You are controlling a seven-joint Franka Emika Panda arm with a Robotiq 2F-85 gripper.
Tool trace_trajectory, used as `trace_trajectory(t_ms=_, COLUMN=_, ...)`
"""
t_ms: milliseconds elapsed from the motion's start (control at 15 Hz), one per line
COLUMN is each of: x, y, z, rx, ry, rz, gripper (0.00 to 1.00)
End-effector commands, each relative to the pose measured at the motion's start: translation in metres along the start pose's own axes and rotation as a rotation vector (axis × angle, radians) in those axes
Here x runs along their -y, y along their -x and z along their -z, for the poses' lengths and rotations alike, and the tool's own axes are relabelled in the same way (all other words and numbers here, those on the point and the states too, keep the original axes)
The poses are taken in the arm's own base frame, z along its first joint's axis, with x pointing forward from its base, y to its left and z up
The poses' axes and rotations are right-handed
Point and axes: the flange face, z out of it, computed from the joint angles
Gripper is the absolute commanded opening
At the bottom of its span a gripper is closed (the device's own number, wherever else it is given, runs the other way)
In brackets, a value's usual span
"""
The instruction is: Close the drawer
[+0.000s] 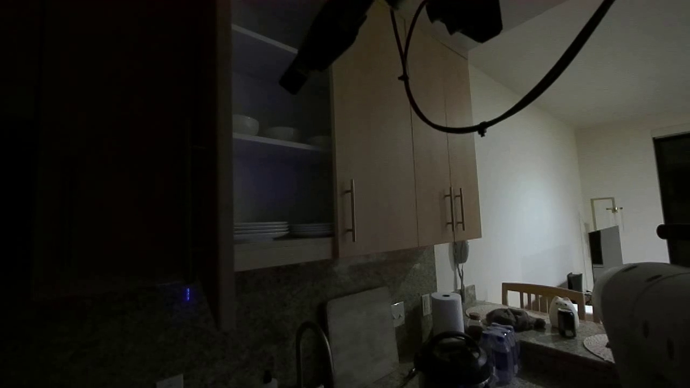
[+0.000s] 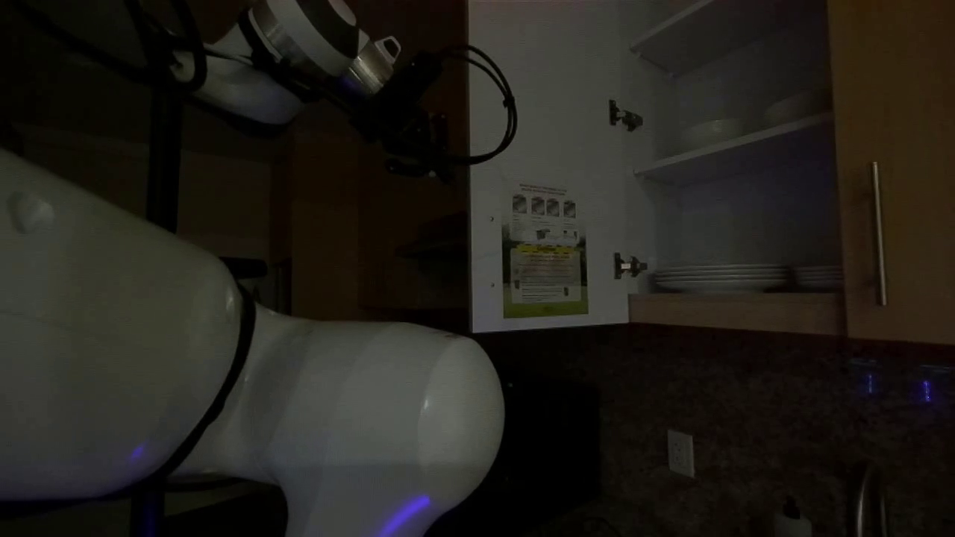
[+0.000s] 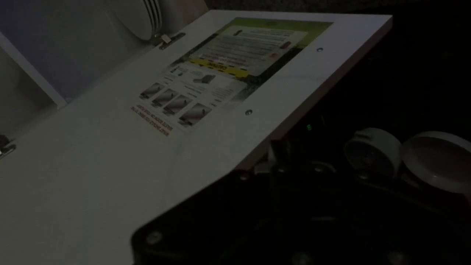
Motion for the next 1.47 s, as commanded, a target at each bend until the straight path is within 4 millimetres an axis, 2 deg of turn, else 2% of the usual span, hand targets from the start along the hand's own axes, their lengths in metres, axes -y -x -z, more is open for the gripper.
trace_trajectory(t_ms=0, x=0.001, y=-0.003, z=-0.004, rx=-0.05, ry=0.022, rz=0.086, gripper=0.07)
trace_trajectory(t_ms=800, x=-0.001, y=-0.036, z=-0.03, rx=-0.019, ry=0.041, rz=0.173, gripper=0.07)
trace_trajectory(t_ms=1400, x=0.009, y=-0.065, z=-0.031, rx=-0.045, ry=0.035, rz=0.293, gripper=0.07)
